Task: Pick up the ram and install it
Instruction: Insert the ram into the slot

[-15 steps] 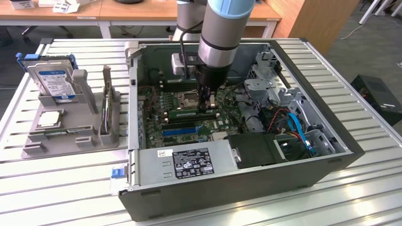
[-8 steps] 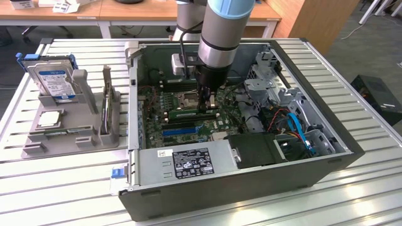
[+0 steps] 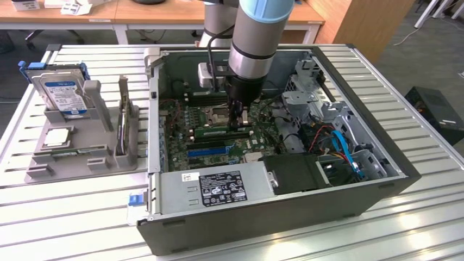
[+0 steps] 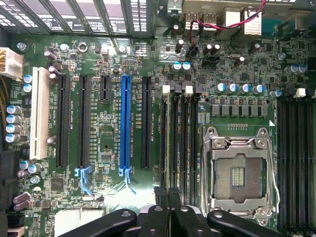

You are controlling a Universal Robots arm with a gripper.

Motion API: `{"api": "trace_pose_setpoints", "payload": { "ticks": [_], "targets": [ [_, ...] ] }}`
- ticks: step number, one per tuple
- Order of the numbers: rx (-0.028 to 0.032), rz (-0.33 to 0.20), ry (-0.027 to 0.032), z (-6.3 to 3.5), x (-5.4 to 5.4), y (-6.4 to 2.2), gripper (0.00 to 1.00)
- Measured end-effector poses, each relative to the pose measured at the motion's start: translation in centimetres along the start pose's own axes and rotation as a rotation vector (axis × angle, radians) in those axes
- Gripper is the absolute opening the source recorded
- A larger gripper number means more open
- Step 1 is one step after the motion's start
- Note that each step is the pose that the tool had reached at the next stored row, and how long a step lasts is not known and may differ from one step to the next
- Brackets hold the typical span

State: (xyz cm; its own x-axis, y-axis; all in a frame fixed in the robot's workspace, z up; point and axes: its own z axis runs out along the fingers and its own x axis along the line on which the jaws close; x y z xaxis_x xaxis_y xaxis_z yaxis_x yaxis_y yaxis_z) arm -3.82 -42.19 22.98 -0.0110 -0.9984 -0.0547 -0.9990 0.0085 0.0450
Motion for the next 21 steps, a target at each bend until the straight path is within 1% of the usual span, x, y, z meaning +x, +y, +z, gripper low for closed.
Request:
{"api": "trace_pose_setpoints", "payload": {
  "ticks": [15,21],
  "targets": [
    [0.0000,0.000,0.0001,0.26,0.02,-0.01,0.12],
    [-0.0002,-0.002,-0.0013,0.26,0.02,-0.01,0.12]
  ]
}}
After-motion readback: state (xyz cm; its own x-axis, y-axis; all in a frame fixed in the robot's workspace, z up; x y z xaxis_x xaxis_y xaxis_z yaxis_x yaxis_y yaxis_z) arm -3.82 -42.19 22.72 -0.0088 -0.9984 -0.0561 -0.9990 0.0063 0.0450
